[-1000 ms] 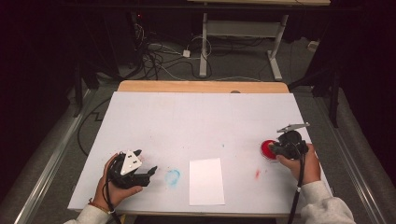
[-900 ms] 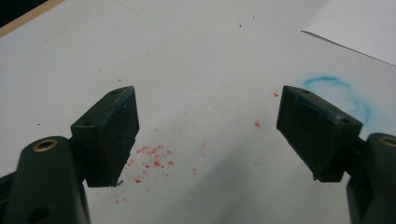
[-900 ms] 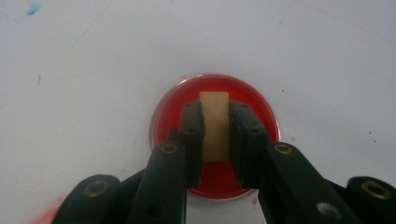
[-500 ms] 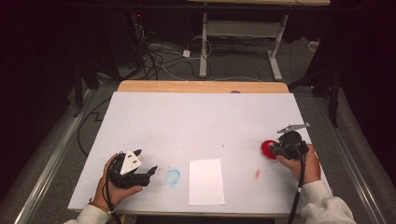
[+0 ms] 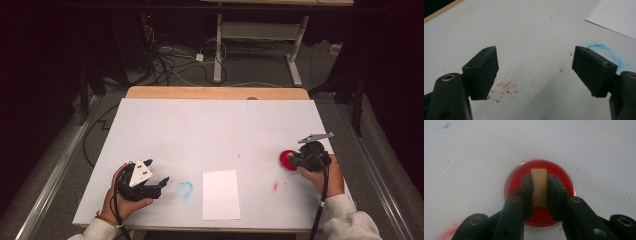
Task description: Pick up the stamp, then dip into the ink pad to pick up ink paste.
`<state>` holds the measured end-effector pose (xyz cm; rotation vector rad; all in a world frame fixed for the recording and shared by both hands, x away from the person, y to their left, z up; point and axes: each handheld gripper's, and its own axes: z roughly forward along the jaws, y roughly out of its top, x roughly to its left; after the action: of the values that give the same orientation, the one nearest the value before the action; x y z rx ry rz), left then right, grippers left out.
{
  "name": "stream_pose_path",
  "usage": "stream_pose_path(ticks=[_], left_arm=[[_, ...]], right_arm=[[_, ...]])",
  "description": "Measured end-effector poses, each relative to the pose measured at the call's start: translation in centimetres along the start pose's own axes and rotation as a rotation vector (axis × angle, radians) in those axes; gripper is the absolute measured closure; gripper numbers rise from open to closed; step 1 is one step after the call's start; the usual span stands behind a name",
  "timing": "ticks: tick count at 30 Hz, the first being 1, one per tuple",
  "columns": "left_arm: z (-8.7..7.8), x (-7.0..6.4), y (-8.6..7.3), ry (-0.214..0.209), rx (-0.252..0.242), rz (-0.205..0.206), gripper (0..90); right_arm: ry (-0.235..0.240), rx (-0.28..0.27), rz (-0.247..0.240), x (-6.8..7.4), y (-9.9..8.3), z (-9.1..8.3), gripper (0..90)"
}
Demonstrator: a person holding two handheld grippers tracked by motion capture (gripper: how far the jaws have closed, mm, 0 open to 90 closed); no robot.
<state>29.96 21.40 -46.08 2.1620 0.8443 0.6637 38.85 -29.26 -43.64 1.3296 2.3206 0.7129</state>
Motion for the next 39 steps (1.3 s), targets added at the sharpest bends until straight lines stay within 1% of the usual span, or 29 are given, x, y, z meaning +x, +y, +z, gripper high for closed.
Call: stream_pose_path(ticks=[1,3,7,8,9,10,11,13,14,15,16,17,18,19,20,21,22,23,24,25,26,36,39], left_arm=[[0.0,0.0,0.0,0.004,-0.005,0.012,20.8],[0.0,0.0,-0.1,0.005,-0.003,0.012,20.9],[-0.2,0.1,-0.2,0.006,-0.006,0.011,20.9],[-0.2,0.0,-0.2,0.001,-0.001,-0.001,20.9],[-0.2,0.1,-0.2,0.006,-0.007,0.009,20.9],[-0.2,0.1,-0.3,0.002,0.0,-0.005,20.8],[-0.2,0.2,-0.3,0.001,0.0,-0.008,20.8],[-0.2,0.2,-0.4,0.002,-0.001,-0.006,20.8],[-0.3,0.2,-0.4,0.002,-0.002,-0.005,20.8],[-0.3,0.2,-0.4,0.001,-0.002,-0.005,20.8],[-0.3,0.2,-0.4,0.001,0.0,-0.003,20.8],[-0.3,0.3,-0.4,0.006,-0.005,0.013,20.8],[-0.3,0.3,-0.4,0.006,-0.005,0.014,20.8],[-0.3,0.3,-0.4,0.006,-0.006,0.014,20.7],[-0.3,0.3,-0.4,0.001,0.0,0.002,20.7],[-0.3,0.2,-0.4,-0.001,-0.003,0.001,20.7],[-0.3,0.3,-0.4,0.001,-0.009,0.015,20.7],[-0.3,0.2,-0.4,-0.003,0.0,0.006,20.7],[-0.3,0.3,-0.4,0.001,-0.007,0.018,20.7],[-0.3,0.3,-0.4,0.002,-0.005,0.017,20.6],[-0.3,0.2,-0.5,-0.004,0.003,0.004,20.6],[-0.3,0.1,-0.5,-0.004,0.012,0.013,20.4],[-0.3,0.2,-0.4,0.001,-0.001,0.021,20.4]], right_arm=[[0.005,-0.002,-0.001,-0.1,0.0,-0.1,76.7],[0.016,-0.012,-0.007,-0.2,-0.1,-0.3,76.7],[0.006,-0.081,0.004,-0.6,0.1,-1.9,76.7],[0.007,-0.097,0.005,-0.6,0.2,-2.3,76.7],[0.007,-0.097,0.005,-0.6,0.2,-2.3,76.7],[0.008,-0.114,0.005,-0.7,0.3,-2.7,76.7],[0.004,-0.136,-0.001,-0.7,0.4,-3.6,76.7],[0.006,-0.157,-0.006,-0.7,0.5,-4.2,76.7],[0.006,-0.157,-0.006,-0.7,0.5,-4.2,76.7],[0.004,-0.171,-0.01,-0.7,0.6,-4.7,76.6],[0.004,-0.171,-0.01,-0.7,0.6,-4.7,76.6],[0.007,-0.173,-0.014,-0.6,0.6,-5.0,76.6],[0.006,-0.18,-0.014,-0.6,0.6,-5.2,76.7],[0.003,-0.186,-0.023,-0.5,0.6,-5.6,76.7],[0.003,-0.186,-0.023,-0.5,0.6,-5.6,76.7],[0.001,-0.189,-0.026,-0.5,0.7,-5.7,76.6],[0.002,-0.191,-0.027,-0.4,0.7,-5.9,76.6],[0.003,-0.196,-0.03,-0.4,0.7,-6.0,76.7],[0.002,-0.198,-0.032,-0.3,0.7,-6.2,76.7],[0.001,-0.203,-0.036,-0.2,0.7,-6.4,76.6],[0.001,-0.203,-0.036,-0.2,0.7,-6.4,76.6],[-0.004,-0.216,-0.053,0.0,0.9,-7.2,76.6],[-0.012,-0.217,-0.057,0.0,1.0,-7.5,76.6]])
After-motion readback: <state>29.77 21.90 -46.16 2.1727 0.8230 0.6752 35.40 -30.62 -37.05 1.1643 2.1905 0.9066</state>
